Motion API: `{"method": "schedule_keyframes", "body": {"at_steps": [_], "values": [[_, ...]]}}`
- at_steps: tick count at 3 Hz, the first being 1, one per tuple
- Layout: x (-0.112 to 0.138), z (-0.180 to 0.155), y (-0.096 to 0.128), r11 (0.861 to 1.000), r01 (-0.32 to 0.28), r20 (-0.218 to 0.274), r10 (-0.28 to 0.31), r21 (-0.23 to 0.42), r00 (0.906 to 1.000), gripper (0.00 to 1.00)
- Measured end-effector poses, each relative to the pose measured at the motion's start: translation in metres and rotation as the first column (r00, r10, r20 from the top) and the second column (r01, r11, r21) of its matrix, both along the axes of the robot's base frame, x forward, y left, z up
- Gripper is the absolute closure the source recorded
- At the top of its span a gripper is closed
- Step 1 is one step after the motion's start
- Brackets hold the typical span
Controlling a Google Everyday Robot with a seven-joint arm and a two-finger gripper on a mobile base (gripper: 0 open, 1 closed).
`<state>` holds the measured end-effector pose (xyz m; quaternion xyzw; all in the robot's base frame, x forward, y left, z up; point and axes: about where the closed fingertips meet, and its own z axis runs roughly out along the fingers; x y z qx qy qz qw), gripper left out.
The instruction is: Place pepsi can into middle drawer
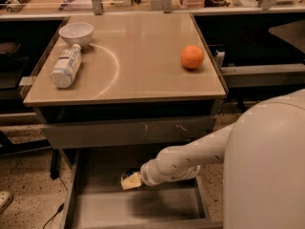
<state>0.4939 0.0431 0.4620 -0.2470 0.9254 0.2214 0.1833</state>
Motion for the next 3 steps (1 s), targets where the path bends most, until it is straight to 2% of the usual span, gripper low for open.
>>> {"method": "schedule_keyframes", "body": {"at_steps": [1, 2, 3], "values": [[0.0058, -0.0222, 0.006, 0.999, 0.038, -0.009, -0.038, 0.013, 0.9993, 1.0], [0.0058, -0.0222, 0.006, 0.999, 0.038, -0.009, -0.037, 0.013, 0.9993, 1.0], [0.0058, -0.0222, 0.006, 0.999, 0.038, -0.009, -0.037, 0.013, 0.9993, 0.81]]}}
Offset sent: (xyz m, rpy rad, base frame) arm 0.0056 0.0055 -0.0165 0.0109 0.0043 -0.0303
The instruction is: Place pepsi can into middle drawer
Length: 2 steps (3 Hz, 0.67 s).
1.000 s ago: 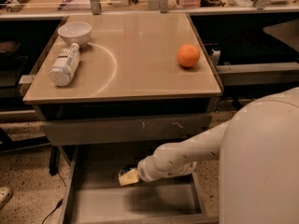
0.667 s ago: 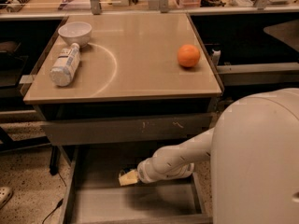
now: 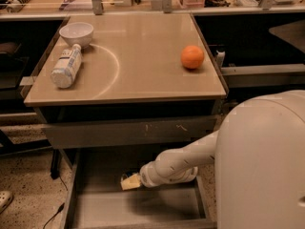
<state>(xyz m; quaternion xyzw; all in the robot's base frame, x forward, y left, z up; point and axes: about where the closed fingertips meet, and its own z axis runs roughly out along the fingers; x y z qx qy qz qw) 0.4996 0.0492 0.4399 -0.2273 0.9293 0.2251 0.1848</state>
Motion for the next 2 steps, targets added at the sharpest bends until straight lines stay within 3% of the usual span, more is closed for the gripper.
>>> {"method": "schedule_keyframes", "body": {"at_steps": [2], "values": [[0.0, 0.0, 0.0, 1.0, 0.0, 0.0, 0.0, 0.0, 1.0, 0.34]]}}
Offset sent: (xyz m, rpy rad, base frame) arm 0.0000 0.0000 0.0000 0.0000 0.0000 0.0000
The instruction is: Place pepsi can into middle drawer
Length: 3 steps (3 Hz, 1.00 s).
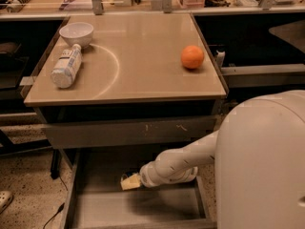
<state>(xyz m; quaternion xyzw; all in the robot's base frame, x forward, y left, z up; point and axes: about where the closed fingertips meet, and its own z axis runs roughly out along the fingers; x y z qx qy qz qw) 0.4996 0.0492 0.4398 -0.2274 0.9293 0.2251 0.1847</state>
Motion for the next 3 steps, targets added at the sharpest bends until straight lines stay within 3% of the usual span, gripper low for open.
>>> {"method": "schedule_keyframes", "body": {"at_steps": [1, 2, 3], "values": [[0.0, 0.0, 0.0, 1.0, 0.0, 0.0, 0.0, 0.0, 1.0, 0.11], [0.0, 0.0, 0.0001, 1.0, 0.0, 0.0, 0.0, 0.0, 1.0, 0.0], [0.0, 0.0, 0.0001, 1.0, 0.0, 0.0, 0.0, 0.0, 1.0, 0.0]]}}
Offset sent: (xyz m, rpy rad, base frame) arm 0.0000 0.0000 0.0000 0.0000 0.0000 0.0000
